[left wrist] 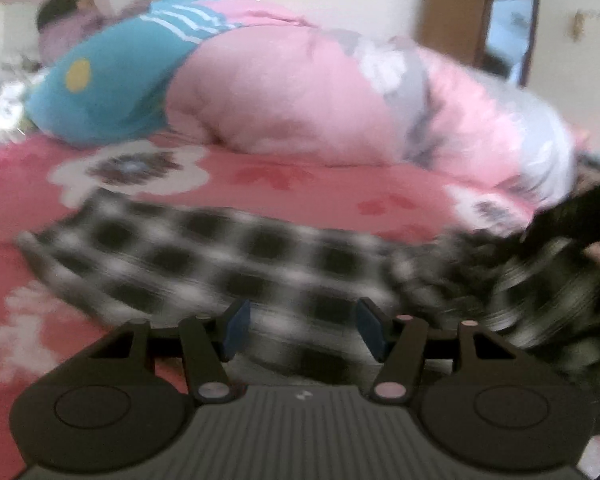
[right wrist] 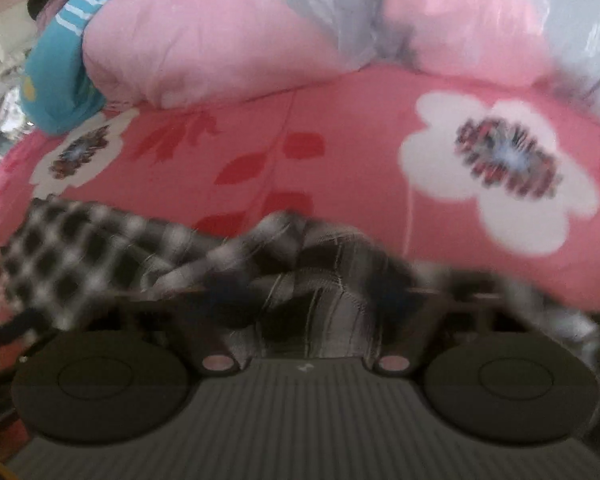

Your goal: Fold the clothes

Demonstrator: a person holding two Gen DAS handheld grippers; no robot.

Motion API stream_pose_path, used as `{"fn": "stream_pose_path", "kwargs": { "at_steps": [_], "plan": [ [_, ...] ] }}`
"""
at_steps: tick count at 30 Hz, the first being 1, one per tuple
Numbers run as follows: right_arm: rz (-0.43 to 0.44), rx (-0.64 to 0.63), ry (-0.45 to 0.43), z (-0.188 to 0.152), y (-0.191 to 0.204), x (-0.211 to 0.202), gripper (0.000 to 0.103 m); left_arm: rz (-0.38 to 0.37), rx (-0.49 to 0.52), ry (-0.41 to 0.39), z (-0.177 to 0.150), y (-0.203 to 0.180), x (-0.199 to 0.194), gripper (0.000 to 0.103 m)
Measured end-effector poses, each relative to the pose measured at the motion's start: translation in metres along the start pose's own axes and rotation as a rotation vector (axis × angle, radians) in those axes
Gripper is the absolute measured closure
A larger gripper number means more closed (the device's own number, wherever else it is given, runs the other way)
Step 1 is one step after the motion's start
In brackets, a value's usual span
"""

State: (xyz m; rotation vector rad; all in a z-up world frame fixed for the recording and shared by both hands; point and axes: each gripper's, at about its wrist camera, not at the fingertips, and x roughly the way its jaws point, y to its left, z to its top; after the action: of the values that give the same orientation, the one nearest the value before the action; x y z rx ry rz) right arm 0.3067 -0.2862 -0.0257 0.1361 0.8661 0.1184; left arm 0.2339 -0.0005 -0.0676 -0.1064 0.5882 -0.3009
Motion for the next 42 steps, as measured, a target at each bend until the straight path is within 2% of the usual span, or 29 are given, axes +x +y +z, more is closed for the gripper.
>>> {"fn": "stream_pose_path", "kwargs": {
  "at_steps": [2, 3, 5, 7, 11, 17, 20, 23, 25, 27, 30, 32, 35, 37, 38, 40, 41, 42],
  "plan": [
    [0.034, -0.022, -0.022, -0.013, 0.002, -0.014, 0.094, -0.057, -0.011, 0.002, -0.003, -0.004, -0.001, 0.043],
    [0.048, -0.027, -0.034, -0.022, 0.003, -0.025, 0.096, -0.086, -0.017, 0.004, -0.004, -0.007, -0.002, 0.043],
    [0.078, -0.034, -0.059, -0.038, 0.005, -0.047, 0.098, -0.138, -0.021, 0.003, -0.007, -0.012, -0.004, 0.043],
    [0.12, -0.025, -0.079, -0.052, 0.005, -0.071, 0.099, -0.154, 0.01, -0.014, -0.012, -0.02, -0.008, 0.043],
    [0.227, -0.016, -0.091, -0.082, 0.01, -0.114, 0.101, -0.136, 0.07, -0.045, -0.019, -0.028, -0.015, 0.043],
    [0.4, -0.054, -0.035, -0.131, 0.035, -0.143, 0.103, -0.134, 0.066, -0.051, -0.018, -0.024, -0.018, 0.043],
    [0.38, -0.108, -0.005, -0.149, 0.051, -0.147, 0.103, -0.127, 0.062, -0.047, -0.018, -0.023, -0.018, 0.043],
    [0.309, -0.101, -0.061, -0.136, 0.045, -0.15, 0.1, -0.122, 0.067, -0.034, -0.019, -0.024, -0.016, 0.043],
    [0.264, -0.062, -0.104, -0.117, 0.034, -0.149, 0.089, -0.115, 0.079, -0.025, -0.021, -0.027, -0.014, 0.043],
    [0.215, -0.044, -0.147, -0.097, 0.025, -0.143, 0.048, -0.112, 0.086, -0.013, -0.021, -0.029, -0.011, 0.043],
    [0.137, -0.052, -0.177, -0.065, 0.014, -0.119, 0.019, -0.111, 0.094, 0.009, -0.022, -0.032, -0.006, 0.043],
    [0.086, -0.037, -0.154, -0.047, 0.006, -0.093, 0.016, -0.109, 0.102, 0.026, -0.022, -0.034, -0.002, 0.043],
    [0.065, 0.02, -0.006, -0.037, -0.009, -0.041, 0.015, -0.105, 0.103, 0.058, -0.022, -0.033, 0.006, 0.043],
    [0.036, 0.016, 0.061, -0.042, -0.012, -0.018, 0.015, -0.105, 0.099, 0.072, -0.021, -0.031, 0.009, 0.043],
    [0.031, 0.002, 0.051, -0.046, -0.012, -0.017, 0.016, -0.105, 0.097, 0.074, -0.02, -0.03, 0.01, 0.043],
    [0.017, -0.026, 0.029, -0.054, -0.012, -0.018, 0.036, -0.105, 0.094, 0.076, -0.018, -0.029, 0.011, 0.043],
    [-0.001, -0.04, 0.019, -0.056, -0.011, -0.023, 0.057, -0.104, 0.092, 0.077, -0.018, -0.029, 0.012, 0.043],
    [-0.008, -0.045, 0.007, -0.058, -0.012, -0.028, 0.071, -0.103, 0.091, 0.077, -0.018, -0.029, 0.012, 0.043]
  ]
}}
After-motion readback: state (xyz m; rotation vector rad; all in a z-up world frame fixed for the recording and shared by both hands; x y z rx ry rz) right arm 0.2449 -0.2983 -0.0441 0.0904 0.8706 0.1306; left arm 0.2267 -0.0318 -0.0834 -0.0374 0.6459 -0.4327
